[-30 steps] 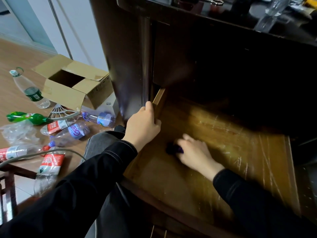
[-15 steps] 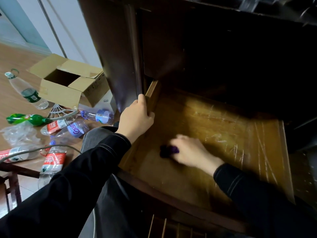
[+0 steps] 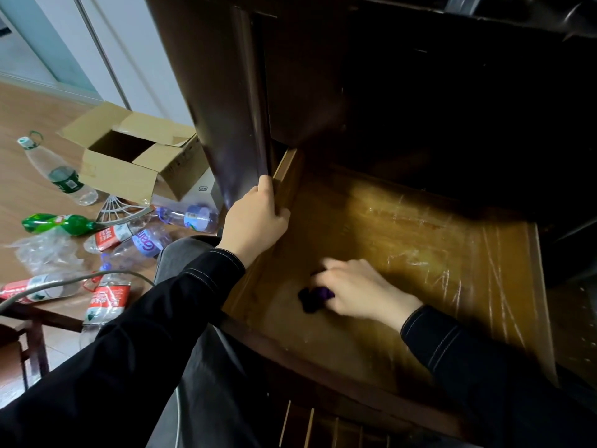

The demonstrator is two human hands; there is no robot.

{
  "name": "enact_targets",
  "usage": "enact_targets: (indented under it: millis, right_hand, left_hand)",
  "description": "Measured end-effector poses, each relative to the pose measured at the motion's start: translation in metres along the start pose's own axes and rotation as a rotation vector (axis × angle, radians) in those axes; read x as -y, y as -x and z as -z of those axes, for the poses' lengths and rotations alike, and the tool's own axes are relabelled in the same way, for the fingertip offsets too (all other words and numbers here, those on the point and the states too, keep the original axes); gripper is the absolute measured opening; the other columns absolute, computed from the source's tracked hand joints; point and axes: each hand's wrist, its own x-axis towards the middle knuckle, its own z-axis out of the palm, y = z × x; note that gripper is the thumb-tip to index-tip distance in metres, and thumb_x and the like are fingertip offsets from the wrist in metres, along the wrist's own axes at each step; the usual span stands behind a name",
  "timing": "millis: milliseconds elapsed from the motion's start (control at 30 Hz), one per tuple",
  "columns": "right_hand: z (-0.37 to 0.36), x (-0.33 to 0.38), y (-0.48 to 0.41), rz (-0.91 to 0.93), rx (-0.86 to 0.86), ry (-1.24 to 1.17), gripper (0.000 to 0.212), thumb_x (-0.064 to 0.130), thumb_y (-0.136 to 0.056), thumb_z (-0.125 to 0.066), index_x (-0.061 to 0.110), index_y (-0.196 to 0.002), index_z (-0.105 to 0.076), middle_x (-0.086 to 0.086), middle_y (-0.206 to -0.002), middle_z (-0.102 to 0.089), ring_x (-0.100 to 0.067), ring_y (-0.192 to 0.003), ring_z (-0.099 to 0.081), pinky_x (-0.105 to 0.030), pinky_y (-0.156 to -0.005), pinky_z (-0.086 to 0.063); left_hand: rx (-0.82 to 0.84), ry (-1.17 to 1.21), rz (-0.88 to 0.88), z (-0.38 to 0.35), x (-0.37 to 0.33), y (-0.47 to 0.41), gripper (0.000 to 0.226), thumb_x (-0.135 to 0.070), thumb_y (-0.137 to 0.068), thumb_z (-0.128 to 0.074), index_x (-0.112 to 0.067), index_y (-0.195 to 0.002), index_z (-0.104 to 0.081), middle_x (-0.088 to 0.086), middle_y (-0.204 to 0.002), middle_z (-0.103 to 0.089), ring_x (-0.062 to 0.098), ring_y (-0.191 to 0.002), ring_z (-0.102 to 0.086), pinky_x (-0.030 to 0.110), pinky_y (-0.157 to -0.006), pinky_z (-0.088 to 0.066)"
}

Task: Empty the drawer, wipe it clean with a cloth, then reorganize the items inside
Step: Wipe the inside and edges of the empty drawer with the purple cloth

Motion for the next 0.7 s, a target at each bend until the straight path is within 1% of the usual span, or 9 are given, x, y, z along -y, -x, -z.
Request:
enact_targets:
  millis: [100, 167, 233, 367, 433, 467, 600, 633, 700]
  right_hand:
    - [0.004, 0.003, 0.005, -0.008, 0.023, -0.028, 0.014, 0.016, -0.089, -0.060, 0.028, -0.096, -0.063, 0.005, -0.092, -0.048, -0.020, -0.069, -0.056, -0.030, -0.061, -0.033]
    - [-0.005, 0.019, 0.013, 0.082, 0.136, -0.060, 0.017, 0.013, -0.086, -0.060, 0.028, -0.093, -0.062, 0.005, -0.089, -0.049, -0.023, -0.073, -0.058, -0.031, -0.062, -0.035]
    - [-0.012, 0.030, 0.018, 0.170, 0.207, -0.046, 0.020, 0.012, -0.084, -0.060, 0.025, -0.098, -0.066, 0.001, -0.091, -0.052, -0.027, -0.080, -0.060, -0.034, -0.063, -0.038]
    - [0.002, 0.009, 0.005, 0.043, 0.093, -0.027, 0.013, 0.017, -0.087, -0.059, 0.027, -0.094, -0.062, 0.002, -0.102, -0.056, -0.028, -0.084, -0.066, -0.035, -0.065, -0.043]
    - [0.010, -0.001, 0.003, 0.003, 0.002, 0.044, 0.012, 0.017, -0.089, -0.059, 0.026, -0.096, -0.062, -0.002, -0.113, -0.058, -0.026, -0.080, -0.065, -0.036, -0.067, -0.049]
    - [0.009, 0.000, 0.005, 0.007, -0.019, 0.049, 0.013, 0.017, -0.089, -0.059, 0.025, -0.098, -0.064, -0.002, -0.112, -0.058, -0.025, -0.077, -0.064, -0.036, -0.066, -0.048]
    - [-0.013, 0.034, 0.015, 0.180, 0.130, 0.035, 0.024, 0.010, -0.086, -0.058, 0.021, -0.105, -0.067, -0.005, -0.098, -0.061, -0.034, -0.083, -0.065, -0.036, -0.064, -0.042]
    - [-0.017, 0.041, 0.015, 0.217, 0.153, 0.051, 0.025, 0.009, -0.086, -0.058, 0.020, -0.107, -0.067, -0.006, -0.099, -0.062, -0.035, -0.086, -0.065, -0.037, -0.064, -0.041]
    - [-0.014, 0.040, 0.004, 0.178, 0.099, 0.058, 0.030, 0.011, -0.087, -0.057, 0.023, -0.112, -0.068, -0.006, -0.106, -0.065, -0.033, -0.091, -0.066, -0.036, -0.065, -0.039]
  left_hand:
    - [-0.004, 0.002, -0.002, 0.001, 0.000, 0.001, 0.028, -0.029, -0.089, -0.056, -0.018, -0.102, -0.034, 0.003, -0.086, -0.051, 0.024, -0.072, -0.052, 0.033, -0.062, -0.035]
    - [0.001, 0.004, 0.000, 0.001, -0.001, 0.001, 0.028, -0.029, -0.089, -0.056, -0.019, -0.102, -0.034, 0.003, -0.086, -0.052, 0.024, -0.072, -0.053, 0.032, -0.061, -0.035]
    - [0.004, 0.013, 0.000, 0.000, 0.000, 0.001, 0.027, -0.029, -0.090, -0.056, -0.019, -0.103, -0.034, 0.002, -0.086, -0.053, 0.022, -0.072, -0.054, 0.031, -0.060, -0.035]
    - [-0.001, 0.022, -0.001, -0.001, 0.000, 0.001, 0.027, -0.029, -0.090, -0.056, -0.019, -0.103, -0.035, 0.003, -0.087, -0.053, 0.022, -0.072, -0.054, 0.031, -0.060, -0.036]
    - [0.002, 0.026, 0.002, 0.000, 0.001, 0.001, 0.027, -0.029, -0.090, -0.056, -0.019, -0.105, -0.036, 0.002, -0.087, -0.054, 0.021, -0.072, -0.055, 0.030, -0.058, -0.036]
    - [0.005, 0.026, 0.002, 0.000, 0.000, 0.001, 0.028, -0.029, -0.090, -0.056, -0.020, -0.105, -0.035, 0.002, -0.087, -0.054, 0.020, -0.072, -0.055, 0.029, -0.056, -0.036]
    - [0.007, 0.011, 0.008, 0.000, 0.000, 0.000, 0.028, -0.031, -0.090, -0.055, -0.019, -0.108, -0.037, 0.002, -0.088, -0.054, 0.021, -0.072, -0.056, 0.031, -0.060, -0.040]
    - [0.003, 0.007, 0.006, -0.001, 0.000, 0.001, 0.028, -0.031, -0.090, -0.055, -0.019, -0.107, -0.037, 0.002, -0.087, -0.054, 0.022, -0.072, -0.056, 0.032, -0.060, -0.040]
    - [-0.003, 0.003, 0.004, -0.001, 0.000, 0.001, 0.027, -0.031, -0.090, -0.055, -0.019, -0.104, -0.036, 0.002, -0.086, -0.053, 0.023, -0.073, -0.055, 0.034, -0.061, -0.040]
